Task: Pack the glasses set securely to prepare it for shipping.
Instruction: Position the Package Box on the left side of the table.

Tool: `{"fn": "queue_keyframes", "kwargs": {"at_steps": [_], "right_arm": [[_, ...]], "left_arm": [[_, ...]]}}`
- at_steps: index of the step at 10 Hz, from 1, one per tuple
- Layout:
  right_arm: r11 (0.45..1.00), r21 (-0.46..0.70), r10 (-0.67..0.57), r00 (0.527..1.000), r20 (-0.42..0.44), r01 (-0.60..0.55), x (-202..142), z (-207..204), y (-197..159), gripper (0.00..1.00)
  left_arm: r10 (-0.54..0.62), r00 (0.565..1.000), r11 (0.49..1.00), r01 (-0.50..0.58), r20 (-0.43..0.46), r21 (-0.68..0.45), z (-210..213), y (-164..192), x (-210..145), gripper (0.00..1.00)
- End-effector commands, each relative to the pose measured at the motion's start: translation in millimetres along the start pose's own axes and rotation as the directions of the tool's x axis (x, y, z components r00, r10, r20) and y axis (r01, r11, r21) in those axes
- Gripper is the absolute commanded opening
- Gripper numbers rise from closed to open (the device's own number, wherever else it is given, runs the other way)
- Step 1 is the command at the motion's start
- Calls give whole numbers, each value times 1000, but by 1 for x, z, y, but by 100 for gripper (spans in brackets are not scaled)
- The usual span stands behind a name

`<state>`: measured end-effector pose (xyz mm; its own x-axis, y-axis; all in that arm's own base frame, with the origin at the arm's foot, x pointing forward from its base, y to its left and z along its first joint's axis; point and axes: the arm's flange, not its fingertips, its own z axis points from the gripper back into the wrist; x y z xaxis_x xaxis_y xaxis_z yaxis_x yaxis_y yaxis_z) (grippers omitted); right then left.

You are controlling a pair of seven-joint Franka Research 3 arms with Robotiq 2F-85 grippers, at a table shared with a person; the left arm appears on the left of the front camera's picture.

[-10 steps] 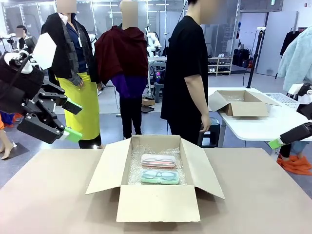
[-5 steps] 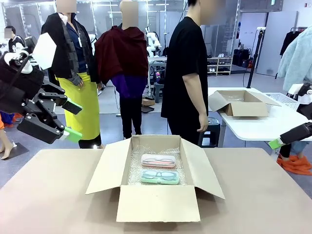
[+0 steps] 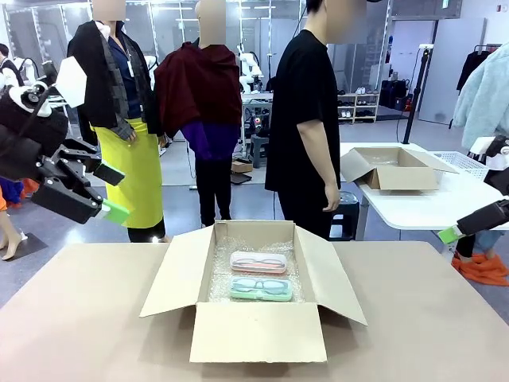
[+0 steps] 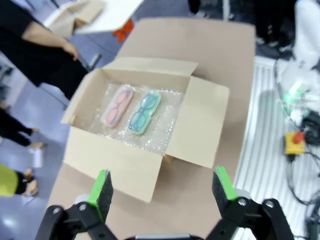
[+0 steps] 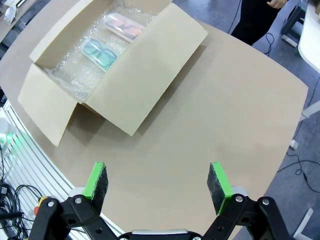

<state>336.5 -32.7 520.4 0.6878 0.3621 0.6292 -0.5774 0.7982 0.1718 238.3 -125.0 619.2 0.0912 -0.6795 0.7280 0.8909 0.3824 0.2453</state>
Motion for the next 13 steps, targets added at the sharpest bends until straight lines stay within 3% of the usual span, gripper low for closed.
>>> {"fn": "queue_keyframes", "kwargs": {"at_steps": [1,3,4,6,7,8,11,12,13], "right_arm": [[1000,-4,-11,1000,-5,11,0,-1,1,100],[1000,-4,-11,1000,-5,11,0,-1,1,100],[1000,-4,-11,1000,-5,11,0,-1,1,100],[1000,-4,-11,1000,-5,11,0,-1,1,100],[1000,-4,-11,1000,-5,11,0,-1,1,100],[1000,-4,-11,1000,-5,11,0,-1,1,100],[1000,-4,-11,1000,-5,11,0,-1,1,100],[1000,-4,-11,1000,-5,11,0,-1,1,100],[1000,-4,-11,1000,-5,11,0,-1,1,100]], "left_arm": [[159,986,987,-157,40,-43,2,20,1,100],[395,917,914,-386,57,-123,-3,64,-20,100],[475,877,879,-468,75,-93,-9,91,-38,100],[663,748,743,-652,34,-150,-27,141,-79,100],[711,703,702,-706,25,-99,-37,161,-96,100],[794,607,594,-787,-38,-164,-51,178,-114,100],[909,392,367,-914,-144,-173,-99,223,-180,100],[910,368,322,-918,-191,-232,-114,230,-198,100],[924,316,263,-934,-214,-242,-126,237,-215,100]]}}
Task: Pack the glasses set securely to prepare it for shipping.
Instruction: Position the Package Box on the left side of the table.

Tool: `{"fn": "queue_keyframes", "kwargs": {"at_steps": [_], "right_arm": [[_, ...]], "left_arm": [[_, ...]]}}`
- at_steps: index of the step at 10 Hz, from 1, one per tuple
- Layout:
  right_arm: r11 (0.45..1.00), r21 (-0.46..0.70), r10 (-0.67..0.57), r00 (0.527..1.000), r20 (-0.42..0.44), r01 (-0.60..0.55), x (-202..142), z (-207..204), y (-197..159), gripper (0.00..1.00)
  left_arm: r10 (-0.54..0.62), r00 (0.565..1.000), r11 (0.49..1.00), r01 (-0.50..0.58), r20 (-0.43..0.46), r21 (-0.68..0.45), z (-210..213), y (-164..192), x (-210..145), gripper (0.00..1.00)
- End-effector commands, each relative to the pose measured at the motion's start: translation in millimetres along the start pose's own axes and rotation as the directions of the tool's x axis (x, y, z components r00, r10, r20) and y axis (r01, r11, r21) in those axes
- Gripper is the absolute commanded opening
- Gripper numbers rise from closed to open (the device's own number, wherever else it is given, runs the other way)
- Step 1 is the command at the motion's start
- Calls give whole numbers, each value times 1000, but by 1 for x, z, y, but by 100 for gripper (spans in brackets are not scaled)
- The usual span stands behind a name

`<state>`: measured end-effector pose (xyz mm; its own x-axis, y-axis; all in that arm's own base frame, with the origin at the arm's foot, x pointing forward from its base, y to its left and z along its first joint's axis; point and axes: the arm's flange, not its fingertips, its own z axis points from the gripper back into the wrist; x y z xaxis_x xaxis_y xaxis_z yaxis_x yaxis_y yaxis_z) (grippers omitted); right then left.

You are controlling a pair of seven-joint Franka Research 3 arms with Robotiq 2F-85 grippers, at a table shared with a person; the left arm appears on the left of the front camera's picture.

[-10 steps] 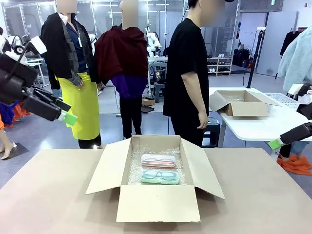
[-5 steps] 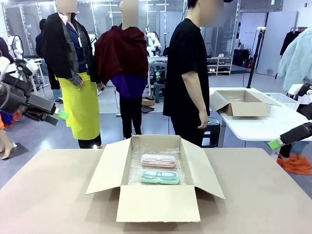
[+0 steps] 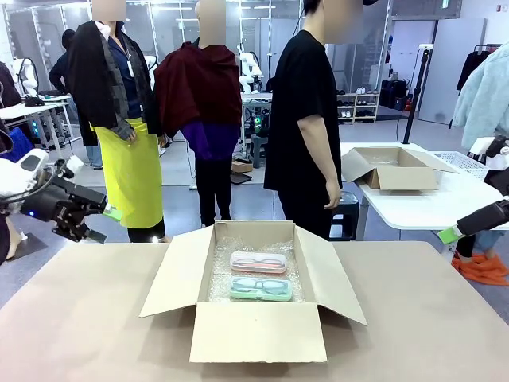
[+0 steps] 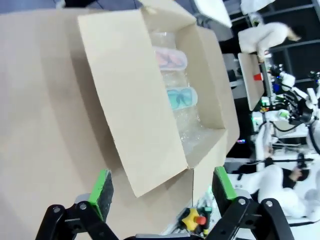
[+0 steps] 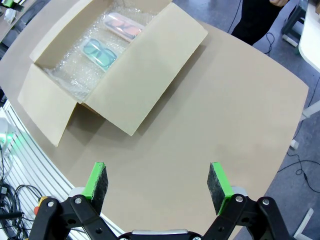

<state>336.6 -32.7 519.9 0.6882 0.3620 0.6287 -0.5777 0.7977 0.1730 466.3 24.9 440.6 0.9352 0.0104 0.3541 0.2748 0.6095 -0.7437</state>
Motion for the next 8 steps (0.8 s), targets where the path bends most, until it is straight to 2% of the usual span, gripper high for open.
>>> {"fn": "queue_keyframes", "kwargs": {"at_steps": [1,2,4,5,6,8], "right_arm": [[1000,-5,-10,1000,-4,10,0,0,1,100],[1000,-5,-10,1000,-4,10,0,0,1,100],[1000,-5,-10,1000,-4,10,0,0,1,100],[1000,-5,-10,1000,-4,10,0,0,1,100],[1000,-5,-10,1000,-4,10,0,0,1,100],[1000,-5,-10,1000,-4,10,0,0,1,100]], "left_arm": [[60,997,997,-62,-39,-52,-3,27,20,100],[105,992,986,-114,-72,-123,-12,40,20,100],[130,988,978,-141,-81,-151,-31,64,20,100],[93,992,982,-106,-88,-159,-34,61,19,100],[150,984,979,-160,-92,-124,-29,60,9,100],[150,984,979,-160,-92,-124,-29,60,9,100]]}}
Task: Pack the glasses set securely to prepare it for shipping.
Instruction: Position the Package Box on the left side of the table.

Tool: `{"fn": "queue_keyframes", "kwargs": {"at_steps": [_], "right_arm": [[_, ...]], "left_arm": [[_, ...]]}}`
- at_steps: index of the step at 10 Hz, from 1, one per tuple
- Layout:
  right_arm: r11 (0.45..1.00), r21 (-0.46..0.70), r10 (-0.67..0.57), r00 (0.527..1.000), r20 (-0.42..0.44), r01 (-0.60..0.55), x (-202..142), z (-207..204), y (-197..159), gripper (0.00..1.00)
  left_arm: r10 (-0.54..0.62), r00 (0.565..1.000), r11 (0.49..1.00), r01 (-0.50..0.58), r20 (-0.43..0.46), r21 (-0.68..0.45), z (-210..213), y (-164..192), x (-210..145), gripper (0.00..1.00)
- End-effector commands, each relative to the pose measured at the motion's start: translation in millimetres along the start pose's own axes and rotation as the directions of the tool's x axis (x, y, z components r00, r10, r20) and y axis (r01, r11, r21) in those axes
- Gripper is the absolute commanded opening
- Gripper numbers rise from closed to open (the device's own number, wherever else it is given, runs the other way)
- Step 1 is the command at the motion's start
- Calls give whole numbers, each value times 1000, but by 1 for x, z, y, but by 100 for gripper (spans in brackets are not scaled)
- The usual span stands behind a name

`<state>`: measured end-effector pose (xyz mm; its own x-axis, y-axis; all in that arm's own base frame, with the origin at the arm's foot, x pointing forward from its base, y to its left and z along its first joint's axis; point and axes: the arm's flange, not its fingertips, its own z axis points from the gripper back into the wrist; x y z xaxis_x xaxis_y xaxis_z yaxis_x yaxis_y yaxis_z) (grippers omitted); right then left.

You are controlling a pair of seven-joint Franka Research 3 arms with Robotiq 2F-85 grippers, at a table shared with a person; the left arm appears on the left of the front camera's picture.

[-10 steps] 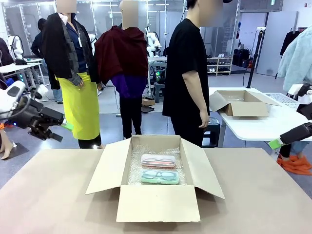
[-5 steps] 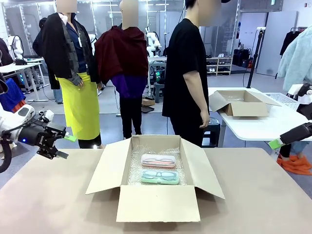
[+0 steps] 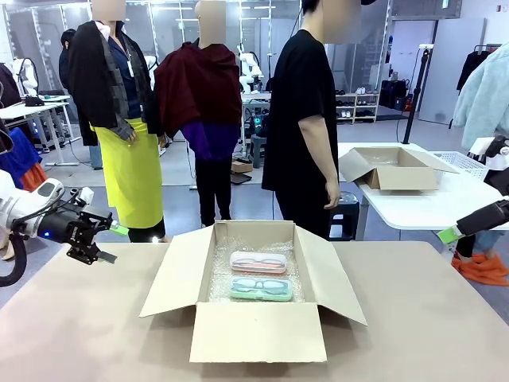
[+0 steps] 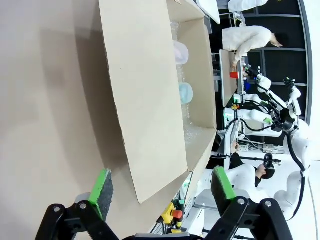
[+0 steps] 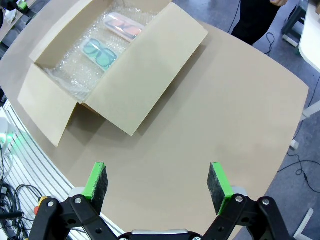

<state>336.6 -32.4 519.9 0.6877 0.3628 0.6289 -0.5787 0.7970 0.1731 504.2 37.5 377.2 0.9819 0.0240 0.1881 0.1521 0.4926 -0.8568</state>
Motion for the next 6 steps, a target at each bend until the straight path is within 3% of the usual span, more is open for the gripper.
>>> {"fn": "queue_keyframes", "kwargs": {"at_steps": [1,6], "right_arm": [[1000,-6,-11,1000,-4,11,0,0,1,100],[1000,-6,-11,1000,-4,11,0,0,1,100]], "left_arm": [[5,1000,1000,-5,3,5,4,-5,-5,100],[20,999,998,-22,-42,-61,-34,42,18,100]]}}
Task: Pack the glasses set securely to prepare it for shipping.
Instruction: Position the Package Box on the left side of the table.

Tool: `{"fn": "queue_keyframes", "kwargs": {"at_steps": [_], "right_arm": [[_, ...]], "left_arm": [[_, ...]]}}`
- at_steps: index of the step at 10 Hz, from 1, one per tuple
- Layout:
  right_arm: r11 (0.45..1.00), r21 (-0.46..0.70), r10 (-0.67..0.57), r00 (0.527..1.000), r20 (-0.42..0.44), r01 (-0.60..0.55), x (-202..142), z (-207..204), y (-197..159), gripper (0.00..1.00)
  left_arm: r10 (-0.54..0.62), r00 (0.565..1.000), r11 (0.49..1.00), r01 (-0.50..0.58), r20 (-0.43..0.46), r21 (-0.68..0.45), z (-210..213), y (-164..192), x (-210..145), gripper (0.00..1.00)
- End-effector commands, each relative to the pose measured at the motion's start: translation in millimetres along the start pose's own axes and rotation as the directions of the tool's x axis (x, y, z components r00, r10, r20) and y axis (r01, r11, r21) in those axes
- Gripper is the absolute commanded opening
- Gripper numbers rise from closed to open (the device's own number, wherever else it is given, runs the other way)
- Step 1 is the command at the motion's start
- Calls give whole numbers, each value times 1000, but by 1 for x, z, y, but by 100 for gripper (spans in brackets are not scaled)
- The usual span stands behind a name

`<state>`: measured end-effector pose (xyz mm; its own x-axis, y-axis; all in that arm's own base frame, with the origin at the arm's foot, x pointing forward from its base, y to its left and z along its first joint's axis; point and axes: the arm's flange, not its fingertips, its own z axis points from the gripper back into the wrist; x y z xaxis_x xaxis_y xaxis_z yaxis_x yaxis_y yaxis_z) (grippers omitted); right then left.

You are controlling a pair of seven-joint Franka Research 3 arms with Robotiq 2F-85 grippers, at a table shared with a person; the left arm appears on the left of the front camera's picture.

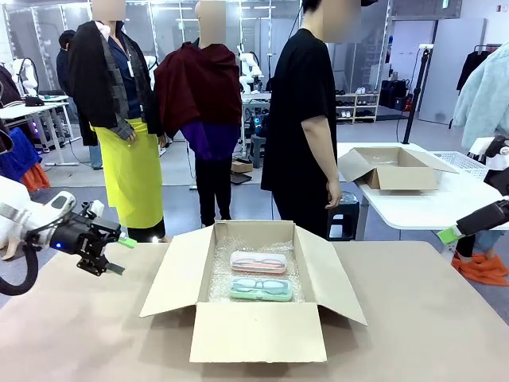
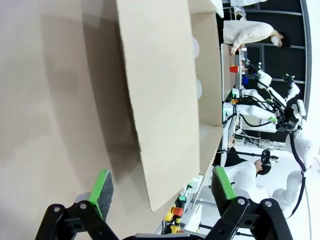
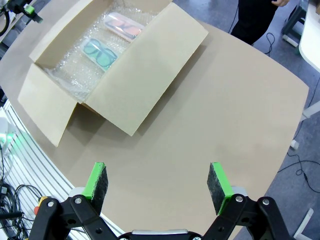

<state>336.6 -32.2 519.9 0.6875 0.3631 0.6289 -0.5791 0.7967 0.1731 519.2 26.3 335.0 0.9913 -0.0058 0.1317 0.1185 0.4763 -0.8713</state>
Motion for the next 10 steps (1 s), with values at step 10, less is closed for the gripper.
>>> {"fn": "queue_keyframes", "kwargs": {"at_steps": [10], "right_arm": [[1000,-6,-12,1000,-4,12,0,0,1,100]], "left_arm": [[27,997,923,-52,-70,-381,-93,64,17,100]]}}
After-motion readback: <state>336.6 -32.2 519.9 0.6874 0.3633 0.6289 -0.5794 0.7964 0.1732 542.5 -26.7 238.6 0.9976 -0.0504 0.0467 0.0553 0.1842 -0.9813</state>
